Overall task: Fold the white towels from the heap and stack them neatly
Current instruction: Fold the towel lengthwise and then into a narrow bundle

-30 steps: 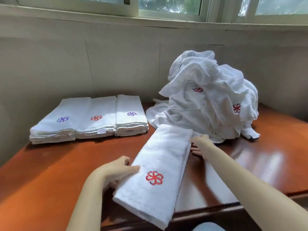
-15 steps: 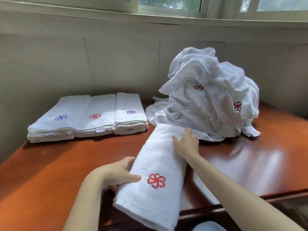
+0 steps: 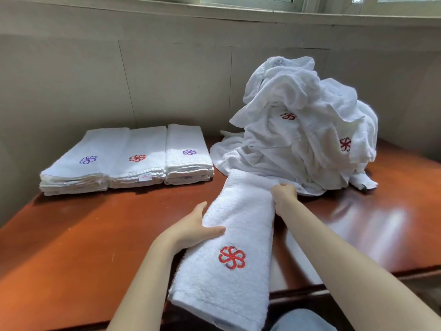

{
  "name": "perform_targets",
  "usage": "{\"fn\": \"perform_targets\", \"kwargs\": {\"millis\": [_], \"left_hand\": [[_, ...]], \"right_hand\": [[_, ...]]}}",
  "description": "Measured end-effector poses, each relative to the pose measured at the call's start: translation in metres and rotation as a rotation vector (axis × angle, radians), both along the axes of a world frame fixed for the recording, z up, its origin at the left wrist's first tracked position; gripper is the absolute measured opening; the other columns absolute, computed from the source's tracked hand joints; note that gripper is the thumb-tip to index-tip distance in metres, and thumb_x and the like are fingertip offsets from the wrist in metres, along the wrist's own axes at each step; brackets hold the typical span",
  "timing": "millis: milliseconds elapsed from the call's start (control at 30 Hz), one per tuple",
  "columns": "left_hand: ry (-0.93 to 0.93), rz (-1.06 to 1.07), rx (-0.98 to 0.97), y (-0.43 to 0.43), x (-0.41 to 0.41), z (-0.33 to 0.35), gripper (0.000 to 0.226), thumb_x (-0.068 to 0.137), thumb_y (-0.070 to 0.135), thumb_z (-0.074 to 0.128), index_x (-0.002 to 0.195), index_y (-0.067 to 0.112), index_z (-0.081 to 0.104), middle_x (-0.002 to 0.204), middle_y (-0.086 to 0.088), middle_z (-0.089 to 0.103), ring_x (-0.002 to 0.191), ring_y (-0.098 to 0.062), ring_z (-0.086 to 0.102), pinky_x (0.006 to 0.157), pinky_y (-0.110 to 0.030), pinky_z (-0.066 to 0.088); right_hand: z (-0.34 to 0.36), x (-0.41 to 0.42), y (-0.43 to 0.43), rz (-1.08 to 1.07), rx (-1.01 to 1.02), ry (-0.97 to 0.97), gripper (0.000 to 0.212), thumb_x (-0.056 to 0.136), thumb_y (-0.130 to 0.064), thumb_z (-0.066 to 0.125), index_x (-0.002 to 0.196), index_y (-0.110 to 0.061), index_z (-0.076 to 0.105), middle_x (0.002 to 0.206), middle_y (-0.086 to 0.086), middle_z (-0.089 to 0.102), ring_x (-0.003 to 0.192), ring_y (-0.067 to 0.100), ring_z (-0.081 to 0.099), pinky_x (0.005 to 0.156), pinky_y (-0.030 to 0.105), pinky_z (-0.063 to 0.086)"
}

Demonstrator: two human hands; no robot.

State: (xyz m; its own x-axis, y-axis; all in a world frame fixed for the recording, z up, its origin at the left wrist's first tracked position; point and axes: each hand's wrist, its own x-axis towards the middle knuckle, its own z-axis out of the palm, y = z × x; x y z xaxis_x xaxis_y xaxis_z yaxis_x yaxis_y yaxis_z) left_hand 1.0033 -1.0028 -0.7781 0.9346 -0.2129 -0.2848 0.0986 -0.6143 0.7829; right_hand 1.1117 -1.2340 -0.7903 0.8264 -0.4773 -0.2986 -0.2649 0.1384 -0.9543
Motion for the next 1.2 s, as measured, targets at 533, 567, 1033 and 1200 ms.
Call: {"fn": "perform_targets", "kwargs": {"millis": [533, 567, 1033, 1200], "left_hand": [[-0.022, 0.025, 0.142, -0.002, -0.006, -0.001, 0.087, 0.088, 0.046, 0.063, 0.153, 0.027, 0.008, 0.149, -0.008, 0.038, 0.133, -0.017, 0.041, 0.090, -0.021, 0.032], [-0.016, 0.033, 0.137, -0.002, -0.007, -0.001, 0.086, 0.089, 0.044, 0.063, 0.153, 0.027, 0.008, 0.148, -0.010, 0.040, 0.132, -0.017, 0.042, 0.089, -0.021, 0.032], [0.053, 0.027, 0.021, -0.002, -0.012, 0.009, 0.115, 0.079, 0.040, 0.074, 0.151, 0.029, -0.015, 0.092, 0.008, 0.070, 0.075, -0.002, 0.064, 0.060, -0.014, 0.044], [-0.002, 0.076, -0.294, -0.021, -0.003, 0.009, 0.085, 0.088, 0.016, 0.064, 0.153, 0.033, 0.011, 0.147, 0.004, 0.038, 0.108, 0.004, 0.052, 0.080, -0.009, 0.037]], "right_hand": [[0.003, -0.037, 0.038, 0.589, -1.454, -0.321, 0.037, 0.098, -0.038, 0.041, 0.122, -0.015, 0.057, 0.127, 0.009, 0.053, 0.123, 0.030, 0.044, 0.100, 0.041, 0.033], [-0.001, -0.037, 0.045, 0.743, -1.421, -0.271, 0.043, 0.098, -0.044, 0.035, 0.127, -0.017, 0.053, 0.134, 0.009, 0.049, 0.130, 0.032, 0.039, 0.105, 0.044, 0.029], [0.002, -0.028, 0.014, 0.362, -0.759, -0.363, 0.040, 0.096, -0.015, 0.047, 0.136, -0.009, 0.044, 0.124, 0.012, 0.057, 0.120, 0.029, 0.050, 0.095, 0.031, 0.033], [-0.015, -0.069, -0.015, 0.462, -0.907, -0.071, 0.061, 0.090, -0.029, 0.058, 0.144, -0.016, 0.033, 0.136, 0.011, 0.047, 0.128, 0.030, 0.040, 0.102, 0.028, 0.030]]}}
